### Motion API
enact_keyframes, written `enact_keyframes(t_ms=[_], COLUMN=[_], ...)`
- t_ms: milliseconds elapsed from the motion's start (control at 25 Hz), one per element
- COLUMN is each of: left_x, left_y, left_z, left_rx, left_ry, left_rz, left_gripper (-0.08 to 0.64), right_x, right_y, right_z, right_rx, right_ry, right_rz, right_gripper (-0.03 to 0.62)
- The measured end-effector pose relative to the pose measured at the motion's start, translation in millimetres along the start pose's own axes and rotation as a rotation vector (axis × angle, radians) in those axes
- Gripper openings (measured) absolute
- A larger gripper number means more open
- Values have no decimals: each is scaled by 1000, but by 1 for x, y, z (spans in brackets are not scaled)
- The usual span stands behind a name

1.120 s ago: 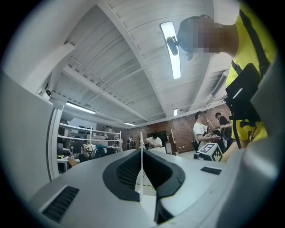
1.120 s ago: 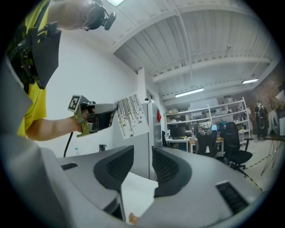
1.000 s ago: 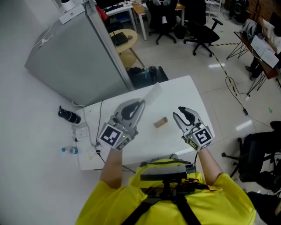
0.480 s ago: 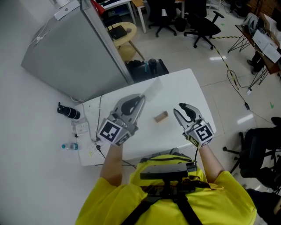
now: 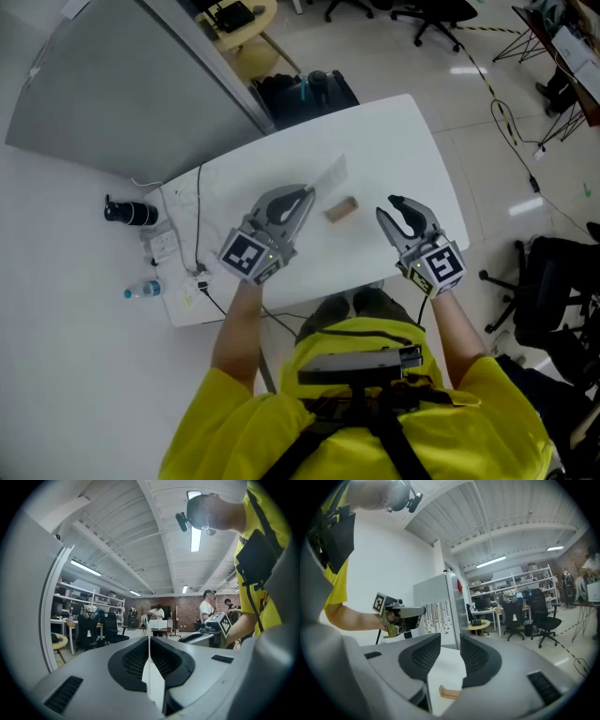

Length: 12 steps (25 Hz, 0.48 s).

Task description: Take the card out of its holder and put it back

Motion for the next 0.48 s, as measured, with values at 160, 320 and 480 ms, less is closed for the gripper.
enact_keyframes(t_ms=[160, 320, 480], left_x=[66, 120, 161], left_y=[5, 11, 13], left_z=[18, 27, 31], left_rx=[46, 55, 55], left_ry=[60, 78, 98], left_rz=[-21, -79, -126], left_gripper=[17, 15, 15], right_x=[31, 59, 82], right_y=[-12, -24, -30], right_z=[5, 18, 27], right_rx=[5, 16, 14], right_ry=[56, 91, 117], right_rz=[33, 63, 85], right_gripper=[137, 137, 137])
Point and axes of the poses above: the fingertips, and each gripper's own axes: z forward along the fingers, y to its left, x out of its underside, the point moved 5 cm from there along -z, backward along the fingers, and after that the axes turned 1 degree about z, right-handed, at the moved point
